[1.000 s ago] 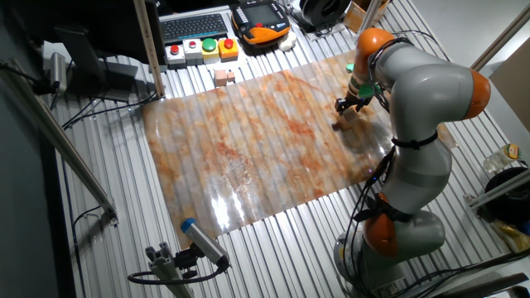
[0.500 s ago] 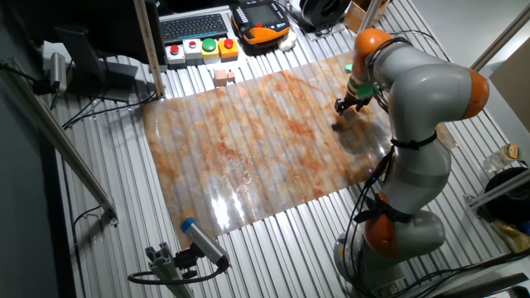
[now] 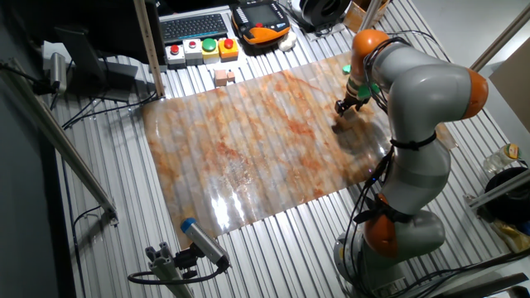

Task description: Hold a small block with the gripper and sweep it from left to right on the table

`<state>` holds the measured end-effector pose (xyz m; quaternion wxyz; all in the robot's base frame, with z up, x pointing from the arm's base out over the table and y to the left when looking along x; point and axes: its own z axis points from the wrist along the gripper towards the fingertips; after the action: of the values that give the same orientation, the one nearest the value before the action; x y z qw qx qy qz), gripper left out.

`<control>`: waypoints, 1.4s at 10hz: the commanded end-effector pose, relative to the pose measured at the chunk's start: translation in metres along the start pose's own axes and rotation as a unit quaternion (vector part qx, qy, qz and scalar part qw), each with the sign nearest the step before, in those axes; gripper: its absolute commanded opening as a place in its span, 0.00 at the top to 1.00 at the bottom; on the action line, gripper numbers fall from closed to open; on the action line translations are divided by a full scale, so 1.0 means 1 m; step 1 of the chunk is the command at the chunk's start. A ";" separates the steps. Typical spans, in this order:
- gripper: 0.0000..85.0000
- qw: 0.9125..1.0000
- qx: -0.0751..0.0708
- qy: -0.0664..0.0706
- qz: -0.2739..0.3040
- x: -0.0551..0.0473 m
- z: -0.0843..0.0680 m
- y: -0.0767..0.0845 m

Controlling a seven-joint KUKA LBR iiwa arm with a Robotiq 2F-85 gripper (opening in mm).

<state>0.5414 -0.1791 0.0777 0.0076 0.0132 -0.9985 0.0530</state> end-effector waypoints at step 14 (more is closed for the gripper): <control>0.20 1.000 0.006 -0.014 -0.012 0.000 0.000 0.000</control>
<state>0.5415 -0.1791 0.0778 -0.0063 0.0257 -0.9979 0.0592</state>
